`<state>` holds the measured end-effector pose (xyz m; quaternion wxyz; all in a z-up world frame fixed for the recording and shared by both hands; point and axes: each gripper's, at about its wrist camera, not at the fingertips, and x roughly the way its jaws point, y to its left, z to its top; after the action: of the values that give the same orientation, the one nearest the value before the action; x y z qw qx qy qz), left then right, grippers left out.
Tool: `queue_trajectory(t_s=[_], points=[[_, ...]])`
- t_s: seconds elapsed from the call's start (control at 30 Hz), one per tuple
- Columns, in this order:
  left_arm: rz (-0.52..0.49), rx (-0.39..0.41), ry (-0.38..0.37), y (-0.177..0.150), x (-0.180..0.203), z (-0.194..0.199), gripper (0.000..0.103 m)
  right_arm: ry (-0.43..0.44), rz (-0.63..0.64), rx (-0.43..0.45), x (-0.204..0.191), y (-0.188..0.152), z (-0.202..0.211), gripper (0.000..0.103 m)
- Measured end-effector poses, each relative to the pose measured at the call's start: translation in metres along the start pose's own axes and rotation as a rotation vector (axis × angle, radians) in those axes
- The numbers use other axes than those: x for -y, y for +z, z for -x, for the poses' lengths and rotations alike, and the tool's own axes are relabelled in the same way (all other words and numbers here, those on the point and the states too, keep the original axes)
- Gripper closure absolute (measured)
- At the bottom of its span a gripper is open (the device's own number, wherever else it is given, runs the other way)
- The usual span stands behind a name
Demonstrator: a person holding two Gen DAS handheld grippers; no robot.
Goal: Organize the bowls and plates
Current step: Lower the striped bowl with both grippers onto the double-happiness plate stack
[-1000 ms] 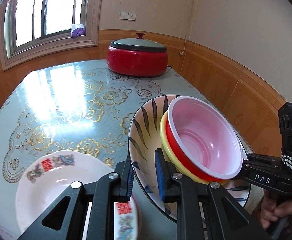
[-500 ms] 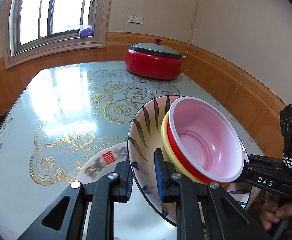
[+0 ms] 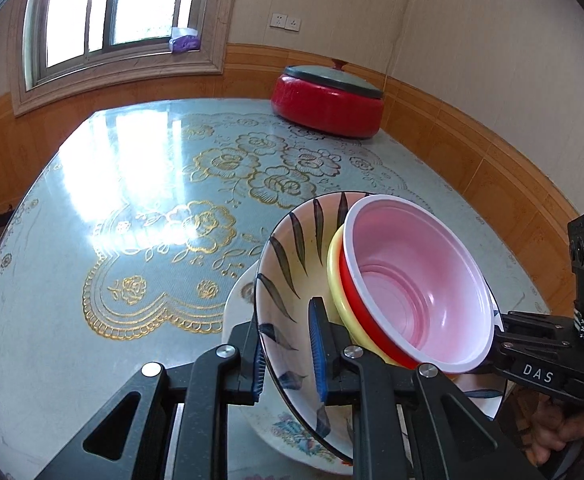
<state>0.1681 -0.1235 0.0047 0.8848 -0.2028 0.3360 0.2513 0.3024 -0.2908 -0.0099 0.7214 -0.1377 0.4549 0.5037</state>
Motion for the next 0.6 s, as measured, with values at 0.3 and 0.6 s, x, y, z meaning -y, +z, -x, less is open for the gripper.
queue_trajectory(t_s=[0.3,0.6], points=[[0.049,-0.048,0.068,-0.015,-0.007,-0.011,0.085,-0.013,0.057,-0.048,-0.003,-0.002,-0.017,0.088],[0.057,-0.040,0.110,-0.021,-0.007,-0.010,0.085,-0.007,0.084,-0.044,-0.004,-0.003,-0.018,0.088]])
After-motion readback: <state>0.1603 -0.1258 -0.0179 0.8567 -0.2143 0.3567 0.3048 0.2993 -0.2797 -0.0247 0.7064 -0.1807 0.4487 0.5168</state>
